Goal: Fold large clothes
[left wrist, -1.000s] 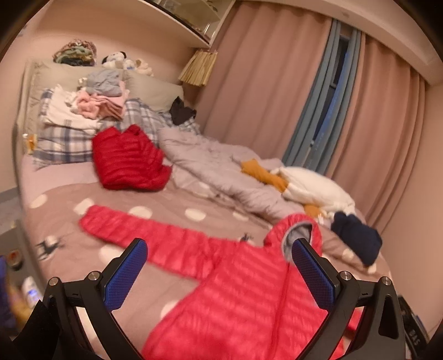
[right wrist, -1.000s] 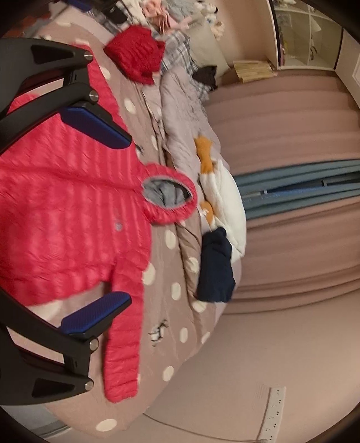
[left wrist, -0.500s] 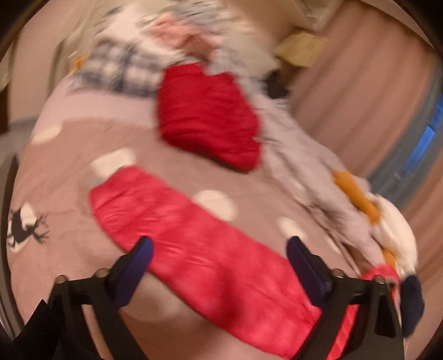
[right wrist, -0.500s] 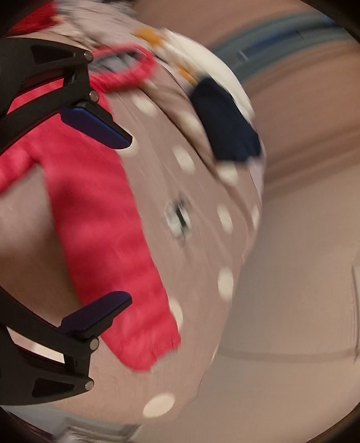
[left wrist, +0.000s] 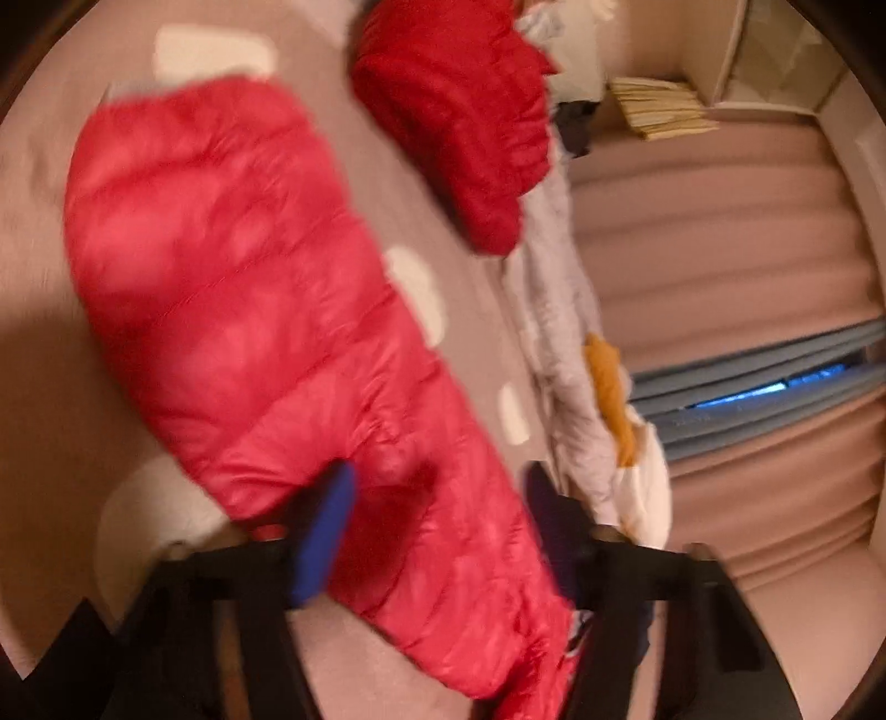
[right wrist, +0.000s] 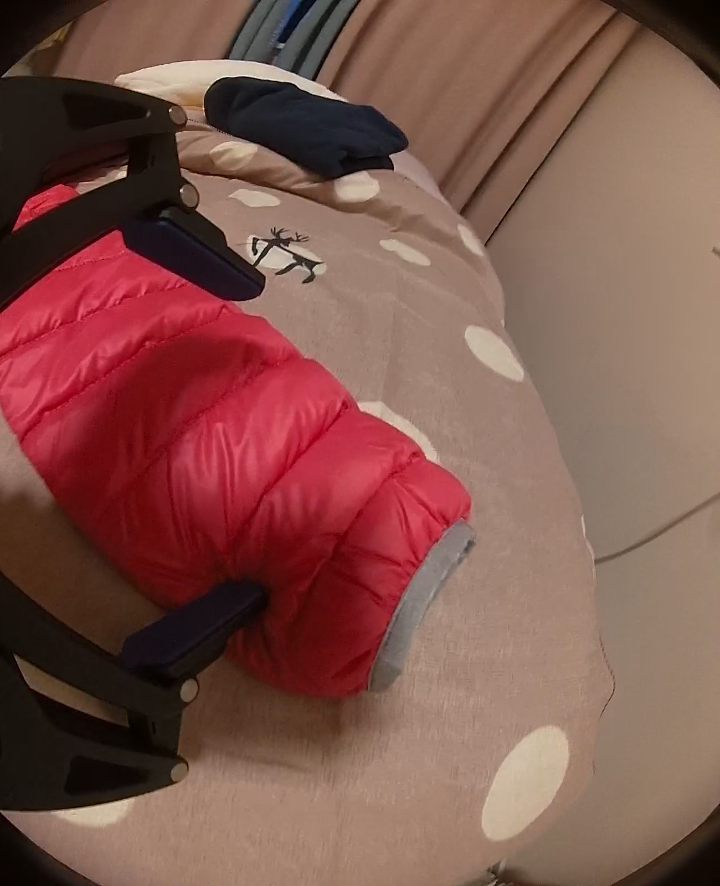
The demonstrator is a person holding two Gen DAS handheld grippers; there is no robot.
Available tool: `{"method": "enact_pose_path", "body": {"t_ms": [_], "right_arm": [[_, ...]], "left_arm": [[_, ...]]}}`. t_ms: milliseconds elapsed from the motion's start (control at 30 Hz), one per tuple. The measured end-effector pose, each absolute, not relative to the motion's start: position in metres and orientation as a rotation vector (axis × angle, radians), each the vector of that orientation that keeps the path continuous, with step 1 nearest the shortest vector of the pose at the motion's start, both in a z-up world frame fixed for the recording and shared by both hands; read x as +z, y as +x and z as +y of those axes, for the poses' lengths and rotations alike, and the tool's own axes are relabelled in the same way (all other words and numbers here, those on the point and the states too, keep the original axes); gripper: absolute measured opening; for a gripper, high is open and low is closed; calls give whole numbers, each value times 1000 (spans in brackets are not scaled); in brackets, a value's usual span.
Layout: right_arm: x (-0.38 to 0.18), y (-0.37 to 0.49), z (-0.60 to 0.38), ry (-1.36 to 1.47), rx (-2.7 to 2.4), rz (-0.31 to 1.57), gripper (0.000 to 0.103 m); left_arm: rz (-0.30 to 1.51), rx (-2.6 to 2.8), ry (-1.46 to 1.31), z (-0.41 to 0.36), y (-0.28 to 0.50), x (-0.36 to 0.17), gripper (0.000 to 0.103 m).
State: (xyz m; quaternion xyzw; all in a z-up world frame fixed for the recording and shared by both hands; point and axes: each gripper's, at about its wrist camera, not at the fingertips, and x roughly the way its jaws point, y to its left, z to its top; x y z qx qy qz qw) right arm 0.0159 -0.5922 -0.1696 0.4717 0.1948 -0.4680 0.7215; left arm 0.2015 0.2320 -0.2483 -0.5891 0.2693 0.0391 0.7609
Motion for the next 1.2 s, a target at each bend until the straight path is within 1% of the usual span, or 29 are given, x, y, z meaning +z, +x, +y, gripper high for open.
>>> {"method": "enact_pose_path", "body": {"t_ms": [33, 67, 100, 133, 167, 233, 333, 400, 433, 600, 700, 733, 800, 833, 867, 900, 933, 967, 1133, 1200], "right_arm": [[-171, 20, -591, 1020, -1035, 447, 103], [-171, 23, -590, 990, -1048, 474, 102], [-170, 27, -587, 958, -1069, 505, 100], [-169, 29, -585, 933, -1104, 523, 96], [-166, 29, -581, 920, -1137, 518, 97], [-161, 19, -576, 914, -1158, 451, 97], [-155, 10, -579, 838, -1210, 519, 97], [-153, 0, -582, 805, -1280, 512, 99], [-152, -8, -584, 813, -1311, 495, 101], [-167, -41, -599, 1025, -1296, 423, 102], [-168, -47, -593, 1087, -1258, 356, 103], [-171, -46, -590, 1135, -1194, 305, 102], [-174, -38, -582, 1207, -1062, 264, 92], [-179, -29, -581, 1245, -975, 261, 66], [-184, -19, -580, 1272, -921, 277, 25], [-189, -13, -579, 1286, -903, 307, 14], [-196, -5, -579, 1287, -897, 356, 13], [-198, -2, -577, 1258, -925, 375, 10], [-165, -9, -567, 1098, -1068, 324, 9], [-154, -19, -564, 1016, -1116, 320, 9]], "left_arm": [[598, 102, -1278, 231, 200, -250, 40], [606, 115, -1269, 231, 198, -249, 35], [610, 124, -1262, 232, 197, -249, 32], [617, 137, -1256, 234, 197, -248, 26], [627, 159, -1241, 234, 194, -247, 17], [649, 212, -1213, 231, 191, -248, 10], [658, 256, -1169, 234, 194, -252, 7], [666, 300, -1099, 228, 195, -245, 7], [682, 320, -1057, 223, 195, -240, 7], [687, 307, -1042, 221, 198, -241, 7], [662, 253, -1119, 227, 203, -249, 8], [655, 222, -1157, 229, 206, -252, 8], [653, 157, -1216, 232, 207, -259, 8], [652, 158, -1232, 233, 204, -261, 8], [658, 176, -1235, 234, 203, -262, 7], [663, 184, -1213, 233, 203, -261, 6], [669, 197, -1187, 232, 203, -259, 2], [683, 230, -1136, 230, 204, -254, 1], [700, 416, -834, 213, 205, -225, 1], [699, 440, -792, 213, 201, -221, 1]]}}
